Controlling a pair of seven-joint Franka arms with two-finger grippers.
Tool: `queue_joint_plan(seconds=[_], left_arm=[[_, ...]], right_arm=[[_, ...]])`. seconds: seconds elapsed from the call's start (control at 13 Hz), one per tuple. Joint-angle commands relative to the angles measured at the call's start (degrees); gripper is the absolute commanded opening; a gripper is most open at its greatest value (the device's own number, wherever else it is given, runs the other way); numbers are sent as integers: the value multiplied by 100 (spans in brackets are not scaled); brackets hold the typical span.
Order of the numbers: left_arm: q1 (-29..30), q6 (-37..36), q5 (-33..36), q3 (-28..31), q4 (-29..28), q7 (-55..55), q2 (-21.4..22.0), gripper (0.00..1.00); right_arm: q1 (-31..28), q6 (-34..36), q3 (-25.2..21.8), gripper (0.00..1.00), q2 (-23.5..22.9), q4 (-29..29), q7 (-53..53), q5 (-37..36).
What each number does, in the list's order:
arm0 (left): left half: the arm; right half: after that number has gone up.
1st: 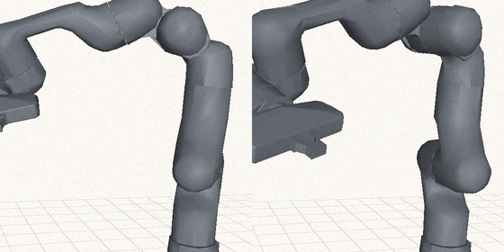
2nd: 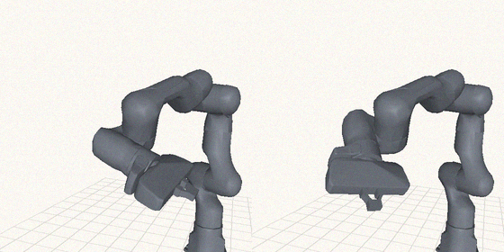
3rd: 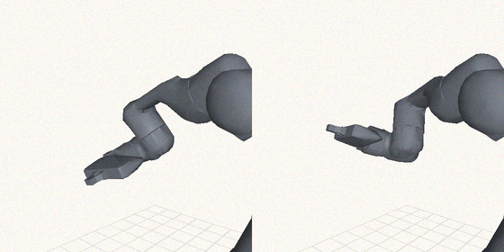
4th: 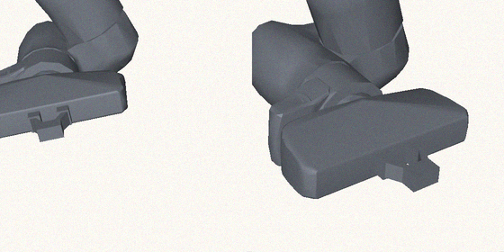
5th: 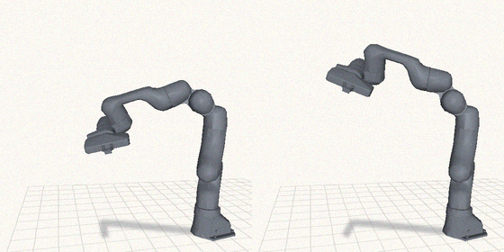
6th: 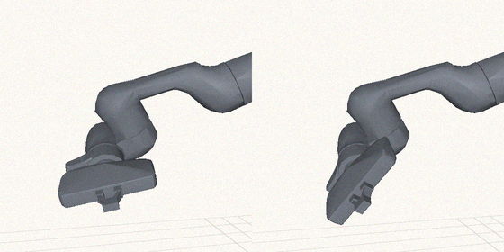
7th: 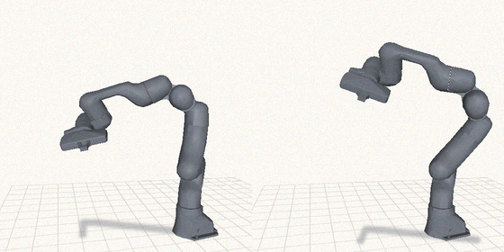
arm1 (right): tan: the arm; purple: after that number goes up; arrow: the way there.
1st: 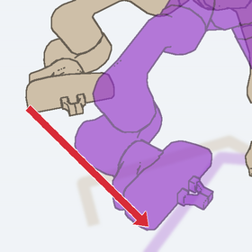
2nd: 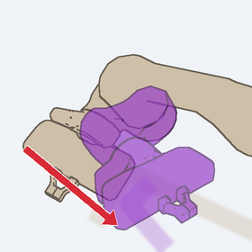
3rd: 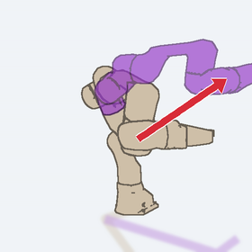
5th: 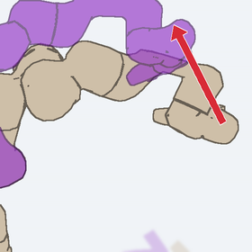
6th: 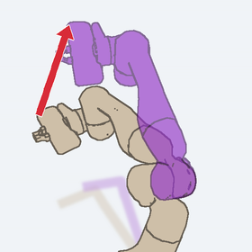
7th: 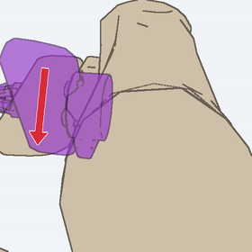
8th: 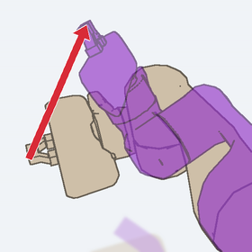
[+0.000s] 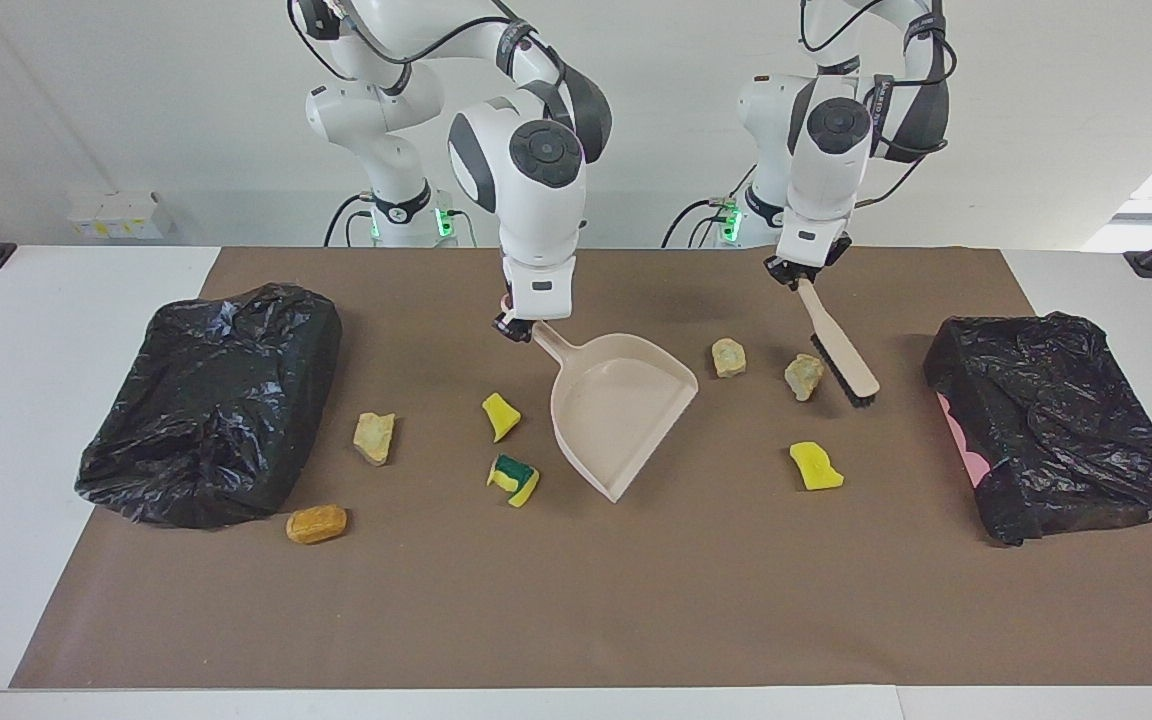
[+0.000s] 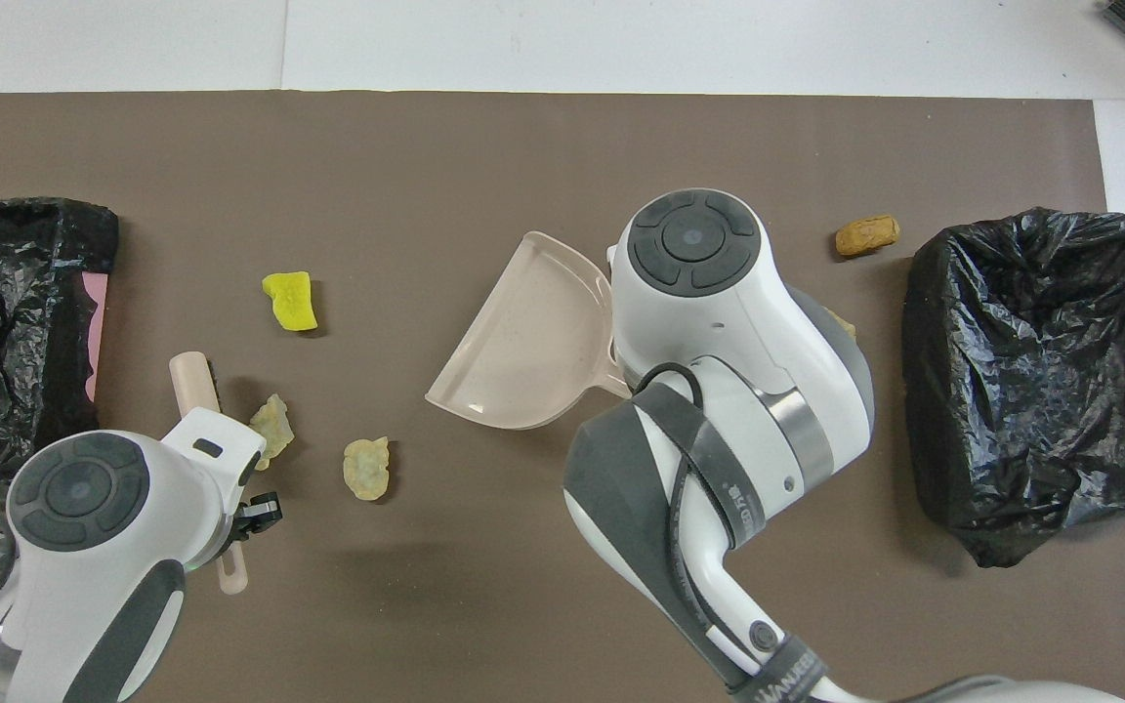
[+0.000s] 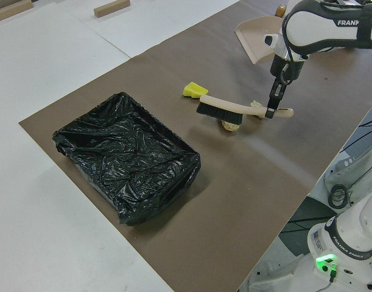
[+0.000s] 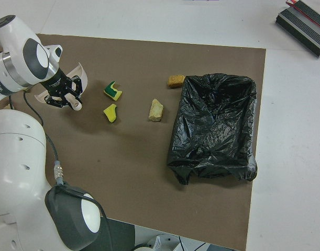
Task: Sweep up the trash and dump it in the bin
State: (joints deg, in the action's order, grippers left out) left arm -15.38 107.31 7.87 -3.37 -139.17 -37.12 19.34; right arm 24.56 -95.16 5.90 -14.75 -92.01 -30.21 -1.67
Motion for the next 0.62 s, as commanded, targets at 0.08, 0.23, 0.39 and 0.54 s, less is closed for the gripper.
queue_joint_plan(seconds=[0.08, 0.23, 0.39, 0.54], left_arm=[[166, 482, 101, -67, -802, -85, 254, 0], [158, 581, 92, -85, -945, -199, 255, 0], [70, 607, 22, -94, -989, -112, 254, 0], [-289, 808, -319, -94, -989, -94, 184, 0]], right_arm=[[-56, -678, 25, 0, 684, -1221, -2214, -184], [75, -731, 34, 0, 641, -1328, -2348, -613], [286, -898, 34, 0, 614, -1424, -2358, -747], [295, -934, 34, 0, 605, -1443, -2314, -756]])
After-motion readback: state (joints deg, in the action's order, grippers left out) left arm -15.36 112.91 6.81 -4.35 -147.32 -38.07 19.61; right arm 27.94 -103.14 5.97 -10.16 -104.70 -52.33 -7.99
